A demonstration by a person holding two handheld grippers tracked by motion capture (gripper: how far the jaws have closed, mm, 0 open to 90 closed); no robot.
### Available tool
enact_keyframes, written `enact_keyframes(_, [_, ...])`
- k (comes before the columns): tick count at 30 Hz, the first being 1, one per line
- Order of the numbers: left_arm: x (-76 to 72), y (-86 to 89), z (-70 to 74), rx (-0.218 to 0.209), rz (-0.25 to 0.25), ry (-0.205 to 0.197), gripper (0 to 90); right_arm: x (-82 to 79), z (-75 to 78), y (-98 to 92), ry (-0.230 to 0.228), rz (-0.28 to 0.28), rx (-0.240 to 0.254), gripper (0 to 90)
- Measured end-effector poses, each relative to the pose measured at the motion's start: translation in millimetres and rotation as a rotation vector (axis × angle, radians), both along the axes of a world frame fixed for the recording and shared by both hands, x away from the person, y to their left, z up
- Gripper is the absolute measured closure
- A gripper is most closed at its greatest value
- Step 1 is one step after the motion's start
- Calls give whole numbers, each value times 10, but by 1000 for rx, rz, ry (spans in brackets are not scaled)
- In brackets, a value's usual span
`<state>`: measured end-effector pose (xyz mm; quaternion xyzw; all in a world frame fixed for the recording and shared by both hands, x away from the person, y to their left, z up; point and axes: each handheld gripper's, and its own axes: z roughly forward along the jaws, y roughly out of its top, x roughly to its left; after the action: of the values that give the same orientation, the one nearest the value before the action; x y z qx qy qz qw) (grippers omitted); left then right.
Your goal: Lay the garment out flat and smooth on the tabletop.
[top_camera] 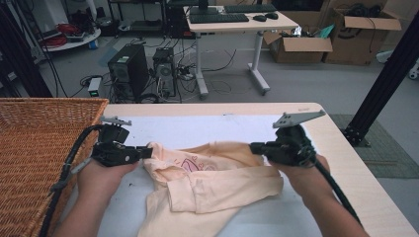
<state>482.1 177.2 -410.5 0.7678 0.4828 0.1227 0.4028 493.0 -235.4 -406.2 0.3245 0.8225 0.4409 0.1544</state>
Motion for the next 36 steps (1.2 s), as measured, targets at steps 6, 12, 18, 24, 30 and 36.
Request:
enact_keyframes(6, [317,86,234,72,29,-40,837,406,290,-368,-23,-113,13,892])
enact_keyframes(12, [511,-10,224,72,59,-26,565,658,281,-362,-5,-179,-20,684])
enact_keyframes(18, [389,6,200,48,62,16,391,535,255,-332,42,-163,-36,613])
enact_keyframes(24, [-32,-34,241,18,42,-5,369,29,297,-166,-14,-99,-36,612])
enact_keyframes(30, [-497,-61,233,0,26,-19,366,-494,210,174,-19,-11,-15,597])
enact_keyframes(36, [-907,23,176,-41,43,-16,350,-923,19,871,20,174,-5,544])
